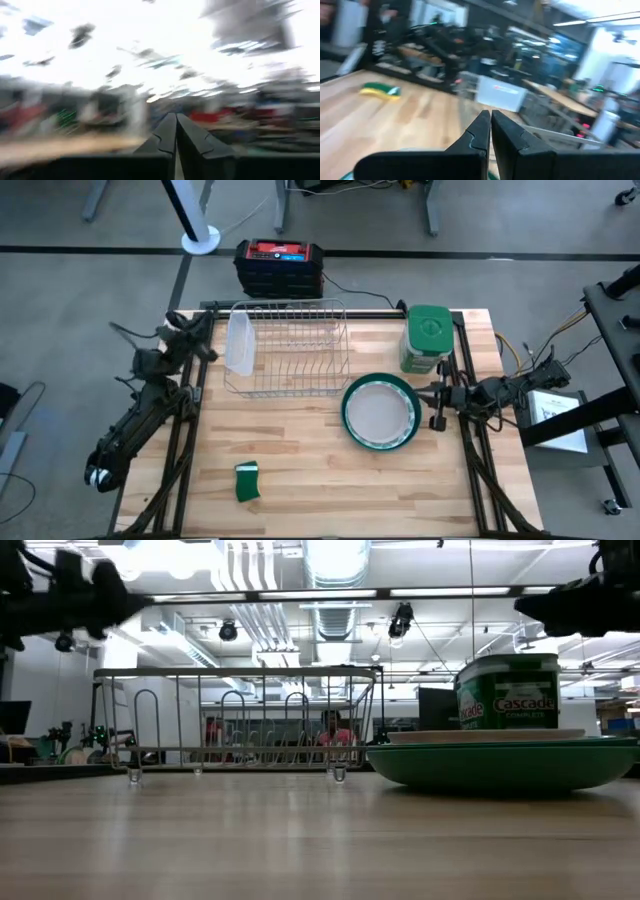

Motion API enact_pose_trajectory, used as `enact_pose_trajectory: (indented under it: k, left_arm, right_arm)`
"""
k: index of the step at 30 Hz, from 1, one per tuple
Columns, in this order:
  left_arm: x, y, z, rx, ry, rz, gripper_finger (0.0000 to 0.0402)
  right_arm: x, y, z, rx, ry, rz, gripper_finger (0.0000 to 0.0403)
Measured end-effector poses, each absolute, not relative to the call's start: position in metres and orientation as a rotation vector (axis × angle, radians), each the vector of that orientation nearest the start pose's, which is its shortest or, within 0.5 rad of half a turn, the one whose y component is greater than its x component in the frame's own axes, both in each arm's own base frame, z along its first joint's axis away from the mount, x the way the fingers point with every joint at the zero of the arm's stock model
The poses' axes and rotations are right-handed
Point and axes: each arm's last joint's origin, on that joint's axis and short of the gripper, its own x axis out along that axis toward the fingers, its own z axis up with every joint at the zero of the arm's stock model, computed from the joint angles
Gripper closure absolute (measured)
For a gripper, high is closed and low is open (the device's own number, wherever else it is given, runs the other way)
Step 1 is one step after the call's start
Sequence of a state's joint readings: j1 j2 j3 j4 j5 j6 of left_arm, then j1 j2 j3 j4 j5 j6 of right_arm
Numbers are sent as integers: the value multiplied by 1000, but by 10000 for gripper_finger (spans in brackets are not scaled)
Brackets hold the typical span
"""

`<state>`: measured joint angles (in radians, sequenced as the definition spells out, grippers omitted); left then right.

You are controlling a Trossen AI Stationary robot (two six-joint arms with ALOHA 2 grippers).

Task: Sort dishes
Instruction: Put the white plate on the dish rack

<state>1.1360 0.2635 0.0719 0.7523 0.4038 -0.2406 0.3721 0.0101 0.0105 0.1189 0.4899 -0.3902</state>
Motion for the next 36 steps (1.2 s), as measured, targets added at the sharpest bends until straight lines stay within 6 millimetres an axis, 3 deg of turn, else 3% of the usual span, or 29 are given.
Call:
enact_pose_trajectory:
  k: [5, 10, 22, 26, 31, 36]
  left_arm:
    - [62, 70, 248, 217, -509, 354, 401]
    - [82, 66, 270, 258, -459, 221, 401]
    - [151, 50, 341, 341, -244, 302, 401]
    - [162, 42, 351, 332, -208, 256, 401]
    - [170, 38, 348, 268, -126, 208, 401]
    - [172, 37, 347, 257, -116, 200, 401]
  right_arm:
    - [90, 19, 187, -289, -161, -216, 394]
    - [89, 19, 192, -265, -211, -225, 394]
    - [89, 19, 191, -271, -208, -224, 394]
    - [89, 19, 191, -298, -205, -226, 394]
    - [89, 19, 194, -189, -219, -216, 394]
    - [88, 16, 215, -99, -153, -252, 394]
